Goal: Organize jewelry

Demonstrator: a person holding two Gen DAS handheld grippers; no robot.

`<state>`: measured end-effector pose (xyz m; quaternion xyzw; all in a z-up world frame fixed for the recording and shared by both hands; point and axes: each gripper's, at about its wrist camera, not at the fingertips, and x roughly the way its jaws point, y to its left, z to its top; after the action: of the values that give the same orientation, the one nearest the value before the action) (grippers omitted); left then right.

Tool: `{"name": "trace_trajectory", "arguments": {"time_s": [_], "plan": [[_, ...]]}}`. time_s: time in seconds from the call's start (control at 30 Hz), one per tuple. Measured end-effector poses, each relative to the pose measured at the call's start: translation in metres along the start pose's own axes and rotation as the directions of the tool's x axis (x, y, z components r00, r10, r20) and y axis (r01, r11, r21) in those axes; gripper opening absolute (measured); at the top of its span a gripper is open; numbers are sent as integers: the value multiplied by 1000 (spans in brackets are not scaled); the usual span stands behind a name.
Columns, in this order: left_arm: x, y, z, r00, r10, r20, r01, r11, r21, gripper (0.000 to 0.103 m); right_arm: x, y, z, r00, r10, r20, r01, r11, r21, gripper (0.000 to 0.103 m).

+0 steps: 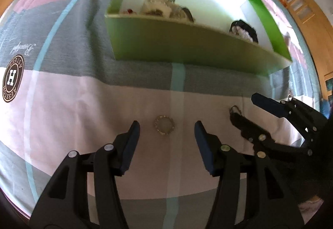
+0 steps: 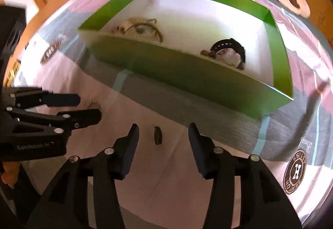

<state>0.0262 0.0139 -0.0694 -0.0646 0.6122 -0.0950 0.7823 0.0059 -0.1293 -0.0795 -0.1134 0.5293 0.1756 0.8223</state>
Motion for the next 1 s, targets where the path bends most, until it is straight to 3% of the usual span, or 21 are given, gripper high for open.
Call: {"name": "trace_trajectory", "arguments": {"time_s": [0.17, 0.23, 0.3, 0.37, 0.43, 0.73, 0.77, 0.83, 0.87, 1.0], "plan": [[8, -5, -1, 999, 32, 15, -32, 999, 13, 53, 13, 3, -4, 1000, -14, -15, 14, 1000, -18, 47], [9, -7, 0, 998, 53, 26, -53, 998, 16, 46, 13, 3, -2, 1000, -4, -9, 4, 1000, -7, 36], [9, -9, 1, 996, 81, 37, -82, 996, 22, 30, 12, 2, -2, 1000, 2, -12, -2, 1000, -4, 25], [8, -9, 3, 995, 94, 46, -95, 995, 15, 21, 9, -1, -5, 1000, 7, -15, -7, 1000, -5, 18], [6, -6, 4, 996, 76, 45, -76, 997, 3, 21, 6, -5, -5, 1000, 6, -24, -6, 1000, -6, 12], [-9, 15, 10, 997, 43, 61, -41, 998, -36, 21, -16, -62, 0, 1000, -29, 2, 28, 985, 171, 14], [-10, 16, 9, 997, 41, 63, -39, 999, -33, 21, -18, -59, 1, 1000, -21, 11, 19, 987, 161, 15], [-11, 16, 7, 997, 40, 61, -39, 999, -22, 24, -18, -49, -1, 1000, -17, 17, 15, 994, 113, 35], [-9, 14, 6, 997, 43, 59, -42, 999, -18, 26, -16, -41, -1, 1000, -22, 17, 20, 996, 88, 41], [-8, 13, 2, 997, 55, 61, -55, 998, -7, 32, -2, -20, -6, 998, -60, -11, 60, 998, -5, 43]]}}
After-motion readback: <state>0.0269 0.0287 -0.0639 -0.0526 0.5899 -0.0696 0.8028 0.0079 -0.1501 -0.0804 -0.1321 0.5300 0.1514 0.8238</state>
